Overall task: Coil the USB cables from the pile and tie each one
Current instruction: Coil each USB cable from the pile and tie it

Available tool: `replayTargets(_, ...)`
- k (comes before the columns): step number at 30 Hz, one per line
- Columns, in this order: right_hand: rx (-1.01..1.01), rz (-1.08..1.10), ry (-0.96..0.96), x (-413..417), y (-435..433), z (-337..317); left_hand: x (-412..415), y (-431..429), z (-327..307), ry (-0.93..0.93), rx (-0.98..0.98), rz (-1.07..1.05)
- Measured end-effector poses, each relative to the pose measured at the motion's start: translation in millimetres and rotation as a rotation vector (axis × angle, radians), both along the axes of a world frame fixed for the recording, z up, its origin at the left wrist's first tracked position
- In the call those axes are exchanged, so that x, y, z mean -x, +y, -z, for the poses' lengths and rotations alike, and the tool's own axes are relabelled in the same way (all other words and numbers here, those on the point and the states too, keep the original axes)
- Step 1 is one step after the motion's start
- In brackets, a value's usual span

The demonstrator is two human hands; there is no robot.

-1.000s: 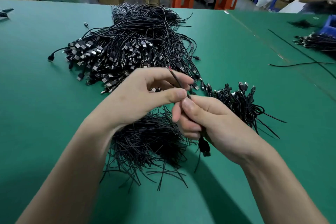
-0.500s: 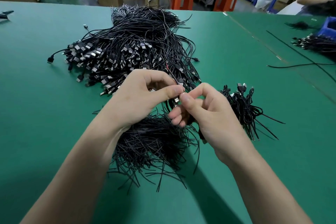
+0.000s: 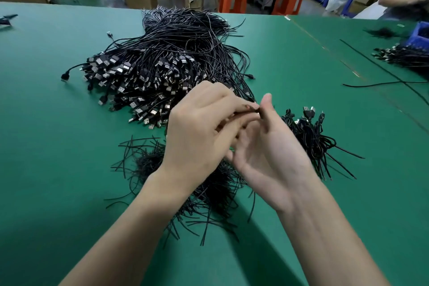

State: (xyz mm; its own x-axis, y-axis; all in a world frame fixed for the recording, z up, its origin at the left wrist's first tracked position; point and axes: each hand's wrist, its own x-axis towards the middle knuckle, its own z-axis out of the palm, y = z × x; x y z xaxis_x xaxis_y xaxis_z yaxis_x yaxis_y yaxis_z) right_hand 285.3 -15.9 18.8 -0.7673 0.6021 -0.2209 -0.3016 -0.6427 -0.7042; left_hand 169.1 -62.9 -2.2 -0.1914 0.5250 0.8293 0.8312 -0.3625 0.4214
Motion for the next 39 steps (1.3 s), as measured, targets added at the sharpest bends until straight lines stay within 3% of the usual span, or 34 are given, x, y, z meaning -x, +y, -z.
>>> replayTargets(5,0.115,0.180,0.146,-1,4,-7,8,3,6,0.200,-0.105,-0.052)
replayTargets(10,-0.216,0.357,-0.063,0,6,-1,11,4,7,0.307,-0.036,0.008)
replayTargets(13,-0.404,0.431,-0.222,-6,12,4,18,1,-1,0.124,0.014,0.096)
replayTargets(16,-0.492,0.285,-0.242,-11,8,7,22,2,-4,-0.223,0.190,0.178)
replayTargets(19,-0.504,0.056,-0.191,-12,-1,10,24,5,2,-0.519,0.480,0.489)
replayTargets(22,-0.447,-0.114,-0.101,-15,-5,13,25,2,8,-0.757,0.551,0.750)
replayTargets(28,-0.366,-0.340,-0.050,-22,1,14,34,-2,10,-0.842,0.558,0.794)
replayTargets(36,-0.244,-0.324,0.002,-26,13,17,27,7,12,-0.912,0.531,0.647)
replayTargets(39,-0.392,-0.271,-0.112,-26,11,18,29,9,16,-0.877,0.490,0.642)
